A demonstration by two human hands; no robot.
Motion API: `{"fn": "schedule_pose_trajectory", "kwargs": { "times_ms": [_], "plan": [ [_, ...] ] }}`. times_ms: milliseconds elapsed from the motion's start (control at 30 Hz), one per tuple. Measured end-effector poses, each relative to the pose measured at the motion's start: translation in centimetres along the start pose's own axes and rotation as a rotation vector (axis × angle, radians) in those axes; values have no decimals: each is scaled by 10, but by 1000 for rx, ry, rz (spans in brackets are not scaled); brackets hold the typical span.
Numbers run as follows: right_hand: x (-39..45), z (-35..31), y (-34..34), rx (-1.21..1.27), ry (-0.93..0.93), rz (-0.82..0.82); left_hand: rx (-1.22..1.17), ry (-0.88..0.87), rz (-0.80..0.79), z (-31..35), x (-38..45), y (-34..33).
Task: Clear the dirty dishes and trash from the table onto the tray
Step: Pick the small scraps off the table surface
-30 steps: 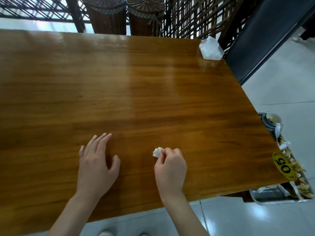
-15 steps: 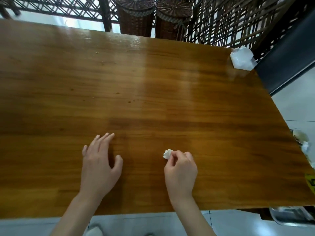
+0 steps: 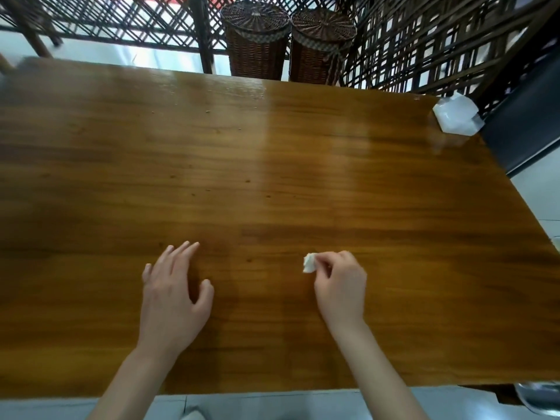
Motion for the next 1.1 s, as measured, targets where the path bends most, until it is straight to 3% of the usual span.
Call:
{"fn": "schedule_pose_trajectory", "kwargs": {
  "times_ms": [167, 567, 733, 867, 1100],
  "plan": [
    [20, -15, -24, -42, -79, 33, 13, 14, -17, -23, 10, 13],
    [-38, -107, -90, 17, 264, -312, -8, 18, -55, -59, 32, 37],
    [-42, -105, -85, -97, 189, -260, -44, -12, -70, -62, 41, 39],
    [-46, -116, -84, -175, 229, -260, -60, -20, -71, -65, 49, 38],
    [-31, -106, -72, -90, 317, -294, -82, -56, -71, -56, 68, 28]
  ]
}}
Point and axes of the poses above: each hand's wrist, its own x-axis towards the middle knuckle, its own y-axis out of the back of the hand, z = x × y, the point moved 4 cm from there along x, towards the middle knuckle, and after that the axes turned 2 degrees about x, right-handed, at the moved point
